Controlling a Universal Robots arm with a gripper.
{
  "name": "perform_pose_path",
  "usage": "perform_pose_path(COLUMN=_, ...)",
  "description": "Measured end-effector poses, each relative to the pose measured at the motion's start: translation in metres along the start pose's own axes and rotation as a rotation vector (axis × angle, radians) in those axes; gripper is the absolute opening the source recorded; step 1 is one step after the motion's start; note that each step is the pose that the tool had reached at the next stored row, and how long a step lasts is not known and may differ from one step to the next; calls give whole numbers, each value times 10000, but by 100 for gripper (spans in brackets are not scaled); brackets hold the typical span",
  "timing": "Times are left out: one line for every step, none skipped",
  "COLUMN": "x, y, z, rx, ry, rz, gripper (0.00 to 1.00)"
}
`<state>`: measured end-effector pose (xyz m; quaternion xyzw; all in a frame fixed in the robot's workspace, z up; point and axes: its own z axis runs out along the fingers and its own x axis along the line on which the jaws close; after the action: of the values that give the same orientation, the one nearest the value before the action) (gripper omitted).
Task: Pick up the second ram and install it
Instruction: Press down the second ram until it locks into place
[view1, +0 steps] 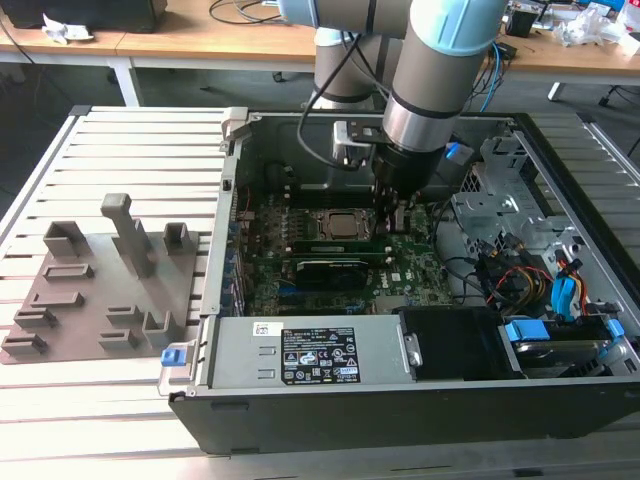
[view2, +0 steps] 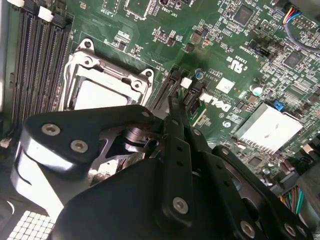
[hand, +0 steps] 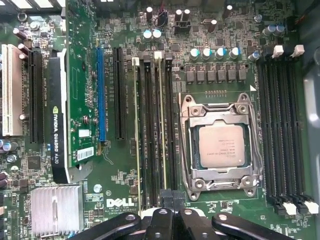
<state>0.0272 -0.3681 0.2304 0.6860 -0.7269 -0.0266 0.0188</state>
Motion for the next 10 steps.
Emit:
perform_pose_path(x=0, y=-1, z=8, rx=0, ry=-1, rz=0, gripper=10)
perform_pose_path(x=0, y=-1, z=11, rx=-1, ry=-2, rz=0, gripper=10)
perform_pose_path(x=0, y=-1, z=15, rx=-1, ry=-2, rz=-1, gripper=10)
perform_pose_path(x=-1, y=-1, z=16, rx=0, ry=-3, rz=0, gripper=10)
perform_pose_path(x=-3, y=0, z=2, rx=4, ry=-22, rz=-1, gripper=10)
perform_pose_path(x=-2, y=2, z=-32, rx=5, ry=-14, rz=0, gripper=10)
perform_pose_path(x=-1, y=12, z=-54, rx=14, ry=-7, rz=1, gripper=10)
perform_pose_path(x=0, y=33, z=-54, rx=26, ry=-11, rz=0, gripper=10)
perform_pose_path(x=2, y=64, z=-53, rx=37, ry=-10, rz=1, gripper=10)
perform_pose_path(x=7, y=140, z=-49, rx=54, ry=-10, rz=-2, gripper=10)
